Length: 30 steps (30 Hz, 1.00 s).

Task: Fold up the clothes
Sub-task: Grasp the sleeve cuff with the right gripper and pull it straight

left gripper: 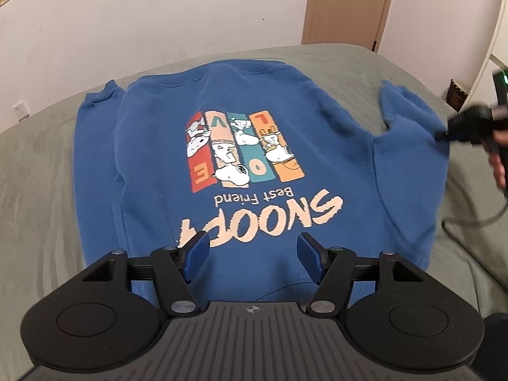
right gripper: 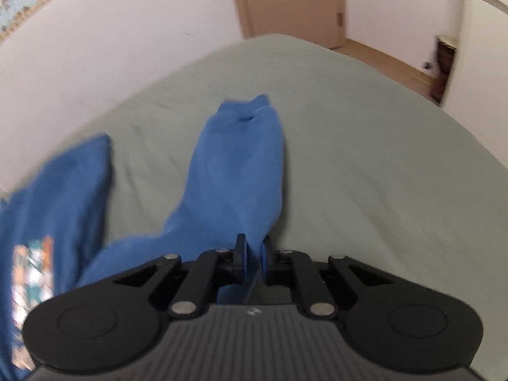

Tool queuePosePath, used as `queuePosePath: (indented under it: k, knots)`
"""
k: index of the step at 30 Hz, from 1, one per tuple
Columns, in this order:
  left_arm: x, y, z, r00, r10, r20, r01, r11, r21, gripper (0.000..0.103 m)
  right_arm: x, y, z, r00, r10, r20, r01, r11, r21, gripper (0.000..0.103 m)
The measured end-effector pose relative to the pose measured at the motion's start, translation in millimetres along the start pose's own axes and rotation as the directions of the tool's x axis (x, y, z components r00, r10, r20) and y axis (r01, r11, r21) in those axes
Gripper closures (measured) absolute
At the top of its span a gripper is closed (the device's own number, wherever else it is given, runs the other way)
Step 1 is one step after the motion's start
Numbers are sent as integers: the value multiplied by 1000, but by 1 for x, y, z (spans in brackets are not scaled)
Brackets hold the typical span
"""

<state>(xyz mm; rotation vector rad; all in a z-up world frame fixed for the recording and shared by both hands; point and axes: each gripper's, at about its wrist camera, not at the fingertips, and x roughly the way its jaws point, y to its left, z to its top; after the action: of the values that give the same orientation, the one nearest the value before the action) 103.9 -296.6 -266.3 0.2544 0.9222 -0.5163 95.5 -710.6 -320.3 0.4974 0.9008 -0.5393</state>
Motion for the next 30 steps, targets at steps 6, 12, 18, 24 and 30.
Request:
queuePosePath:
  k: [6, 12, 18, 24, 30]
  knots:
    - [0, -2, -1, 1000, 6, -5, -6, 1000, 10, 43, -11, -27, -44, 1000, -10, -18, 11, 996, 89, 94]
    - [4, -13, 5, 1000, -17, -1, 17, 999, 32, 43, -14, -36, -25, 995, 83, 49, -85, 996, 32, 66]
    - [19, -44, 19, 999, -53, -3, 53, 993, 108, 43, 3, -80, 31, 989, 103, 109, -118, 984, 136, 50]
    - [39, -66, 32, 997, -74, -12, 75, 987, 141, 43, 47, -100, 61, 989, 113, 91, -130, 968, 215, 50]
    - [53, -81, 44, 997, -78, -12, 79, 983, 168, 43, 78, -107, 74, 987, 119, 109, -139, 969, 205, 58]
